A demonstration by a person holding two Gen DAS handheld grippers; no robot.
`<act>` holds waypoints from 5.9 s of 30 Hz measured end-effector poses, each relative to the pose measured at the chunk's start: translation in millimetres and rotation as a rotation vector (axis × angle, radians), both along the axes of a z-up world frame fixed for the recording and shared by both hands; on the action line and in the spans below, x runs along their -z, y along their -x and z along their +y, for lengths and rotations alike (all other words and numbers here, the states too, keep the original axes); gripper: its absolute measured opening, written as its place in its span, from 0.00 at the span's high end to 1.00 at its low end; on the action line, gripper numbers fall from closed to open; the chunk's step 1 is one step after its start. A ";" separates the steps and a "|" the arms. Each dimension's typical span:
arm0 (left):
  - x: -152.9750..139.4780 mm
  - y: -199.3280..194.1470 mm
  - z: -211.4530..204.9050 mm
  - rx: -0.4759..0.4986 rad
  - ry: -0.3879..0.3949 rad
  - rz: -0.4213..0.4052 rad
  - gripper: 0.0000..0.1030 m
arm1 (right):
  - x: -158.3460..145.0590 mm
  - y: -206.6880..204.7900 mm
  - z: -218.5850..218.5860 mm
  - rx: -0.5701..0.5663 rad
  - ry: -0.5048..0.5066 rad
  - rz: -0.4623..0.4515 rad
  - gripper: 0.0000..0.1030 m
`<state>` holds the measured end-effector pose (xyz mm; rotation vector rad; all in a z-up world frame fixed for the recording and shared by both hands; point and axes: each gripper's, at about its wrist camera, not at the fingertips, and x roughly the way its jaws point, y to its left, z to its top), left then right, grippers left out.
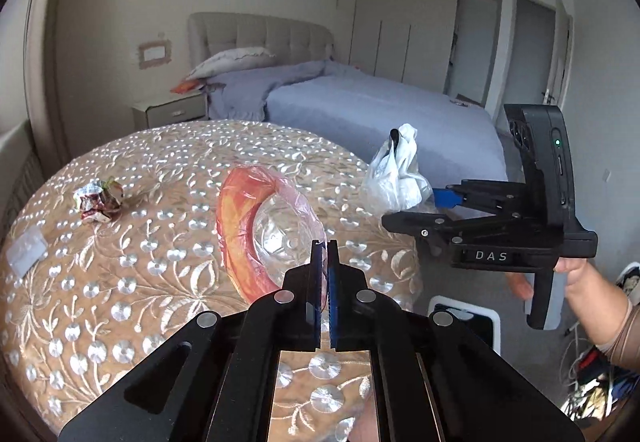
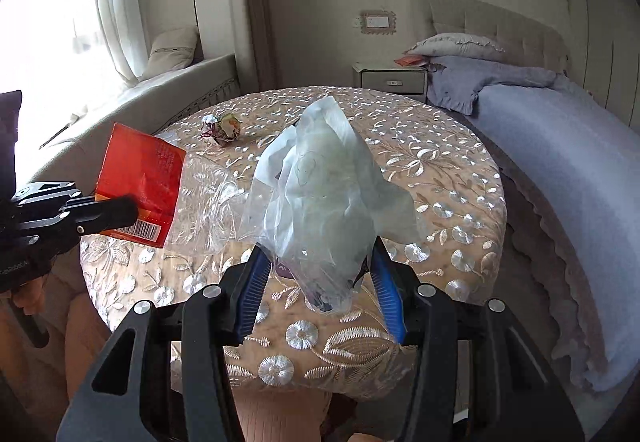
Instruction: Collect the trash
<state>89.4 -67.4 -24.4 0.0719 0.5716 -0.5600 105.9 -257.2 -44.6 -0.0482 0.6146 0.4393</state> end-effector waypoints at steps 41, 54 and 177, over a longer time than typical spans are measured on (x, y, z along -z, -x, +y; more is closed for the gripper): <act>202.1 12.7 -270.4 0.547 -0.238 0.478 0.05 | 187.5 135.8 -230.3 0.497 -0.053 0.439 0.04; 138.1 28.8 -247.8 0.532 -0.187 0.320 0.05 | 152.1 131.5 -214.8 0.455 -0.032 0.348 0.04; 46.8 -11.7 68.7 -0.400 -0.134 0.078 0.42 | 20.2 -11.2 40.5 -0.193 0.028 0.053 0.41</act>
